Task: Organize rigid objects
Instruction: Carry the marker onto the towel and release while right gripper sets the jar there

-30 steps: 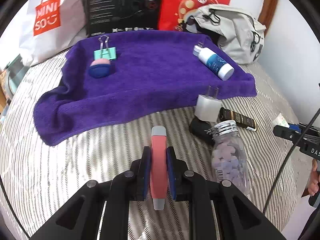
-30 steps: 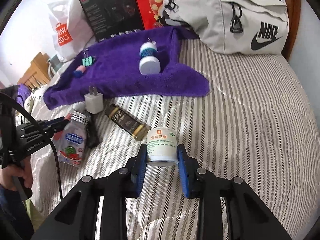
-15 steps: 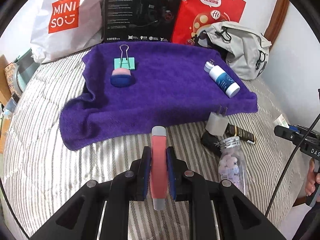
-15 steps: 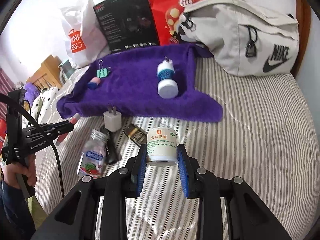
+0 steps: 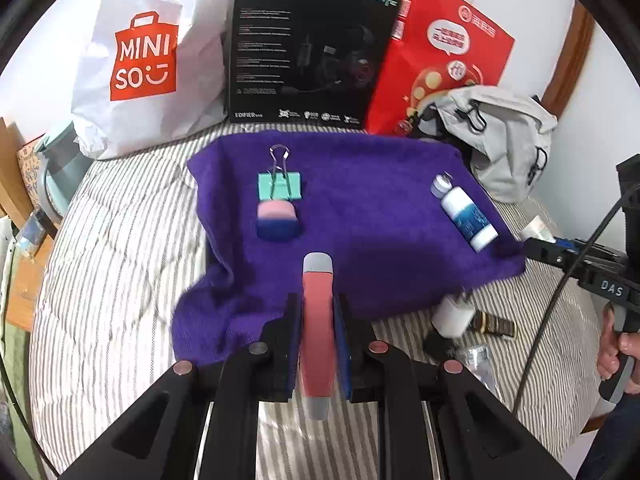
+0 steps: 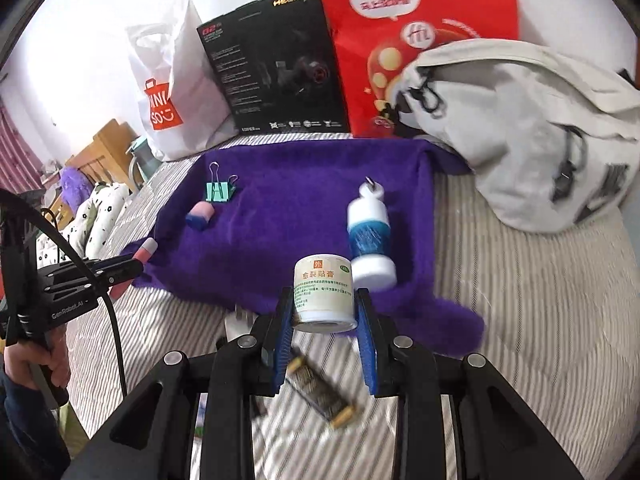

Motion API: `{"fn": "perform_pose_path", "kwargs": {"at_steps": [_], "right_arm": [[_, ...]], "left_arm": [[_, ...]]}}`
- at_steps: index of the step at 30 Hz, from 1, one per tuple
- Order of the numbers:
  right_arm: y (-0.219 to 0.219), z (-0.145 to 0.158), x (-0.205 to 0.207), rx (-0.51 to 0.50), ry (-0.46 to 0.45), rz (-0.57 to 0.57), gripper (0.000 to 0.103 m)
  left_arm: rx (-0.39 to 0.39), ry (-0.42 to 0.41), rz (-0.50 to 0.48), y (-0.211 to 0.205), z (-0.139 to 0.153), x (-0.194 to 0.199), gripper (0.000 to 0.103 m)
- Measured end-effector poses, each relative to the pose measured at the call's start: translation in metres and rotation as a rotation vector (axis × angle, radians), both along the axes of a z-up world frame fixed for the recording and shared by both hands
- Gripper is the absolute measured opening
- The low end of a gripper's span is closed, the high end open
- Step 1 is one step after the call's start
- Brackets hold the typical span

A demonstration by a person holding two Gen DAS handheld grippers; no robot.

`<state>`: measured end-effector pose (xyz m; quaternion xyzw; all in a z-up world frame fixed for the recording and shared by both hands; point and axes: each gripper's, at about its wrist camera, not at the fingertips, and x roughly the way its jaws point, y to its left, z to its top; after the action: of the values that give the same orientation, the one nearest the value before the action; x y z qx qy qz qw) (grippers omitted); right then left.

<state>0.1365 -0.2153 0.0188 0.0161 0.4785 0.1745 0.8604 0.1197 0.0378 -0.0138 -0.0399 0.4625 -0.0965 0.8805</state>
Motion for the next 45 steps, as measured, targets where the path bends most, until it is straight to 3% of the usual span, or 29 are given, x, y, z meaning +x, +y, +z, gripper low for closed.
{"fn": "perform_pose_path", "kwargs": {"at_steps": [15,24,37,41,45], "right_arm": [[0.04,-0.049,0.05,-0.085,0.099,0.049,0.03],[0.046,-0.062,0.067,-0.151,0.12,0.051,0.03],[0.049,-0.063,0.068,-0.168,0.106,0.101,0.03],[0.049,-0.062,0.066,-0.164,0.122,0.119,0.038],[0.046,-0.061,0.061,-0.157,0.14,0.116,0.044]], "left_arm": [[0.001,0.068,-0.011,0.011,-0.034,0.05,0.016],[-0.001,0.079,-0.021,0.012,-0.043,0.067,0.016],[0.053,0.088,-0.027,0.007,-0.05,0.074,0.017],[0.076,0.093,-0.028,0.005,-0.052,0.069,0.018],[0.048,0.108,-0.012,0.008,-0.051,0.064,0.022]]}}
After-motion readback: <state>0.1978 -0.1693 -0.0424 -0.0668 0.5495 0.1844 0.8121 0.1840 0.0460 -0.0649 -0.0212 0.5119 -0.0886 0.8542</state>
